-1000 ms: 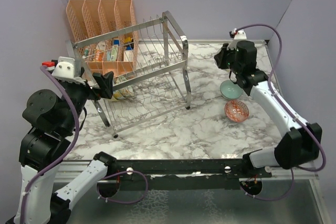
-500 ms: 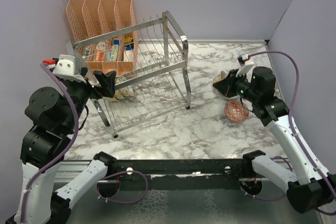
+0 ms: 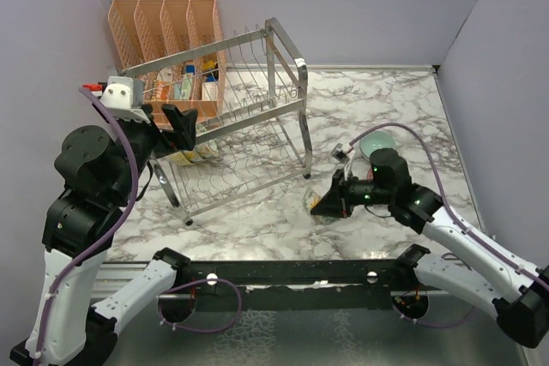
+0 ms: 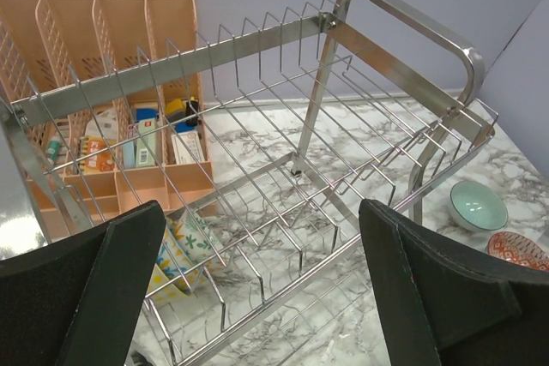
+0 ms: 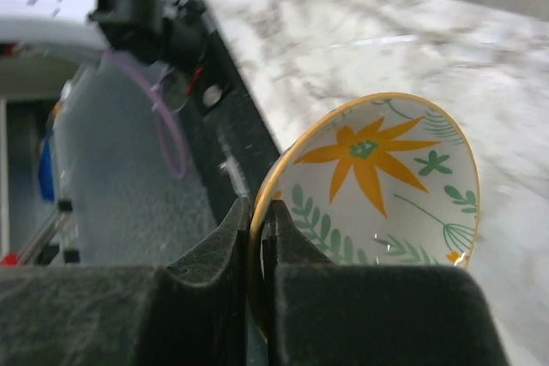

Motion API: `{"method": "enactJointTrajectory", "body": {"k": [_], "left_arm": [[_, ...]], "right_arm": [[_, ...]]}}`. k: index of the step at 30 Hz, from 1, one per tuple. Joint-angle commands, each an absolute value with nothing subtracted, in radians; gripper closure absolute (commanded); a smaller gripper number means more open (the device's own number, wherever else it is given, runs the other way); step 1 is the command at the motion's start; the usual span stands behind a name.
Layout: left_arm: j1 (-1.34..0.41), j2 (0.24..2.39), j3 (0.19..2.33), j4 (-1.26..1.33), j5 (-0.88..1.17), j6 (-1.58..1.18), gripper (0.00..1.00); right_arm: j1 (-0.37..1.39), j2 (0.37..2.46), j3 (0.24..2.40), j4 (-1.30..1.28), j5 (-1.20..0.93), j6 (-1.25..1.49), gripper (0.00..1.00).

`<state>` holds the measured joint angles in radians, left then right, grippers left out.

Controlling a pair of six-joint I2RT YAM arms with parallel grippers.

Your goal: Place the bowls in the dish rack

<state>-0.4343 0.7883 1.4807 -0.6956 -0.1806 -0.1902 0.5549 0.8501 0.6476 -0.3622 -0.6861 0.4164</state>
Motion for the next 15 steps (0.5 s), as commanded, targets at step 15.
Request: {"method": "enactJointTrajectory", "body": {"k": [15], "left_arm": [[-0.436,0.797,1.555,-0.711,-0.187,-0.207,0.01]], "right_arm": [[1.082,1.265,0.732,0.331,-0.733,0.721,0.99]]}}
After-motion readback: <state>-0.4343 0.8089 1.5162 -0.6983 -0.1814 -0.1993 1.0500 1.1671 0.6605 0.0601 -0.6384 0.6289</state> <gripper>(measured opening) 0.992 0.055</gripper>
